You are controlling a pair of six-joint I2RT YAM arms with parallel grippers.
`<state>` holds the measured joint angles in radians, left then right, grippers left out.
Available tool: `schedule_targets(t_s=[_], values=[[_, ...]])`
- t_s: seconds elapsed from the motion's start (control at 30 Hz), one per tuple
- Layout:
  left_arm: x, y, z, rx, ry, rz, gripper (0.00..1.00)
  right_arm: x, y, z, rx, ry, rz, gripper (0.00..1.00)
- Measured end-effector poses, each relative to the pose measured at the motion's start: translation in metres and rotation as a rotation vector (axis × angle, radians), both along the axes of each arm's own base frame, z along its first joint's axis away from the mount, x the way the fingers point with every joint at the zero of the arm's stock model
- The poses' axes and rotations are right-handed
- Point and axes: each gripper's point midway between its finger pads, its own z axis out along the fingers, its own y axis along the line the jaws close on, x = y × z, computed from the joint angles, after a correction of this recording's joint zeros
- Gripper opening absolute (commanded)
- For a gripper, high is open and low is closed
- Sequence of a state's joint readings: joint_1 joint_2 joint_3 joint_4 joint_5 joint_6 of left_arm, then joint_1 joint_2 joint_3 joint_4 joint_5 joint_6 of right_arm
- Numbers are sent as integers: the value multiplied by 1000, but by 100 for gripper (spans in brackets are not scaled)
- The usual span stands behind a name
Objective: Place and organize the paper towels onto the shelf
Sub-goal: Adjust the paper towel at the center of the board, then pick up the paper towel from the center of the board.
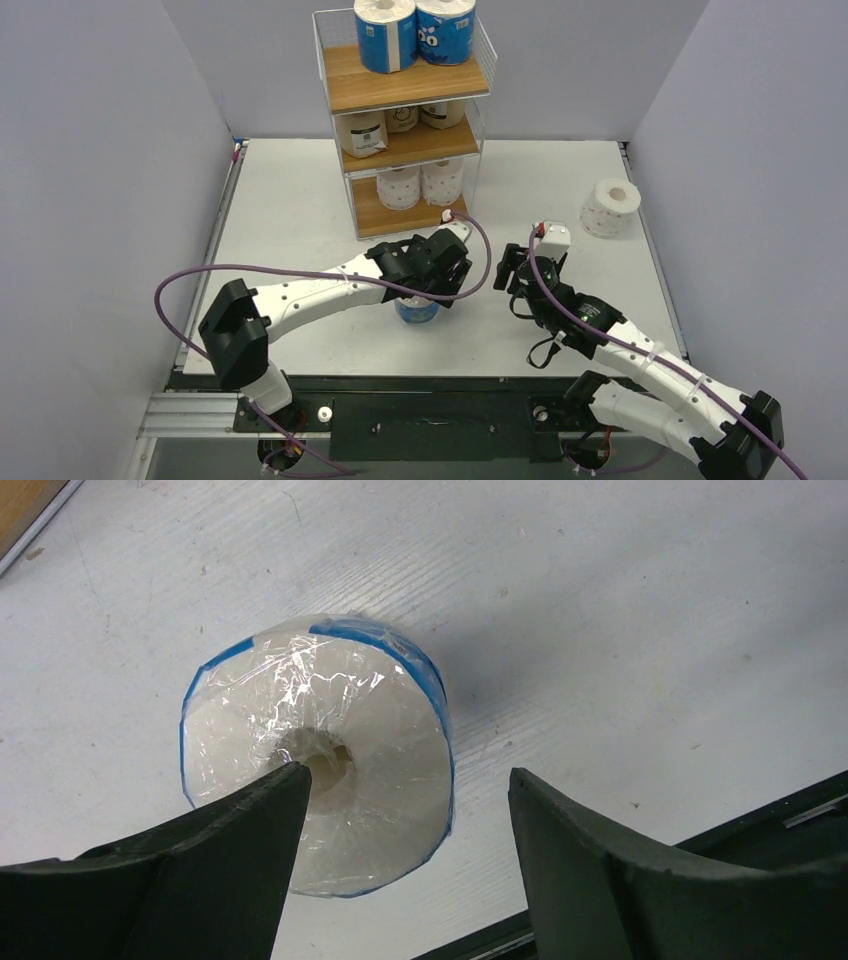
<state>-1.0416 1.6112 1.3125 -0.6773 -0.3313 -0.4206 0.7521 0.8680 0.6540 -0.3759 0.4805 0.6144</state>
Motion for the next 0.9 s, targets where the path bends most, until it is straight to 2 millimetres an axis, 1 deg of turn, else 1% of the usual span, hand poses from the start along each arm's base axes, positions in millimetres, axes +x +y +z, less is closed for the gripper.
schedule_targets(t_s=[0.1, 0.2, 0.3, 0.4, 0.53, 0.6, 0.63, 0.7, 0.8, 0.9], values=[[2, 1, -4, 15, -4, 7, 71, 0, 0, 3, 8, -9, 0, 62], [5, 5, -2, 24, -23, 26, 73, -1, -1, 5, 13, -14, 0, 62], [8, 13, 2, 24, -46, 58, 74, -1, -1, 6, 16, -17, 0, 62], [10, 32, 12, -13, -57, 105, 74, -1, -1, 6, 17, -18, 0, 62], [22, 73, 26, -123, -59, 243, 75, -1, -1, 5, 16, -17, 0, 62], [28, 90, 28, -174, -58, 315, 76, -2, -2, 3, 12, -13, 0, 62], [27, 94, 26, -190, -49, 339, 76, -2, -2, 2, 11, -11, 0, 62], [25, 94, 19, -210, -25, 357, 76, -2, -2, 1, 9, -8, 1, 62], [20, 88, 5, -224, 25, 368, 76, -2, -2, 0, 9, -6, 3, 62], [19, 81, -3, -240, 55, 377, 76, -3, -1, 0, 10, -5, 6, 62]])
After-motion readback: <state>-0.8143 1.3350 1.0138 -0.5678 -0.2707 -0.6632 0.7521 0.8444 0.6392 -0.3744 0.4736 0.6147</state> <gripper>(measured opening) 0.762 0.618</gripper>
